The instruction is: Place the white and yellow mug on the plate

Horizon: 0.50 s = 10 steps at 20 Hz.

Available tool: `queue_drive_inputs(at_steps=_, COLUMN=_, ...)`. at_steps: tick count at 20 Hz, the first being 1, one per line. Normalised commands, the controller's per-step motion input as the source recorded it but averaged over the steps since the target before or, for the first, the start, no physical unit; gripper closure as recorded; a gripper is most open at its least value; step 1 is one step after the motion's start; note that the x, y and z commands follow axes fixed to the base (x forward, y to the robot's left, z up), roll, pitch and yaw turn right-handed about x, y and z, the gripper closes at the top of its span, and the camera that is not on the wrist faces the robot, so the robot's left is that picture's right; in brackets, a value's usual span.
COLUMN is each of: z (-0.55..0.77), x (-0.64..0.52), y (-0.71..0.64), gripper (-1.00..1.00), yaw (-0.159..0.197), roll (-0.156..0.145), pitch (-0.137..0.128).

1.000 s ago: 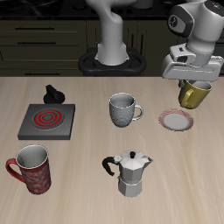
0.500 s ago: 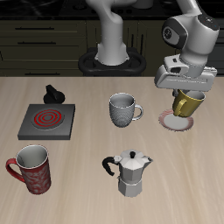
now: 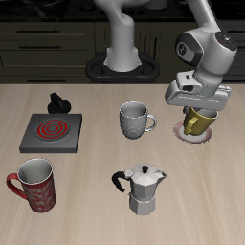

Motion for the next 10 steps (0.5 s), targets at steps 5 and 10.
queue_drive_inputs(at_steps=5, z=-0.05, x=-0.07, y=0.04, gripper=-1.0, yaw=-0.028, roll=0.026, pitch=0.036)
queue_drive_inputs(at_steps=10, z=0.0, x=-0.01, y=0.03, gripper=-1.0, yaw=-0.001, roll=0.026, pitch=0.007)
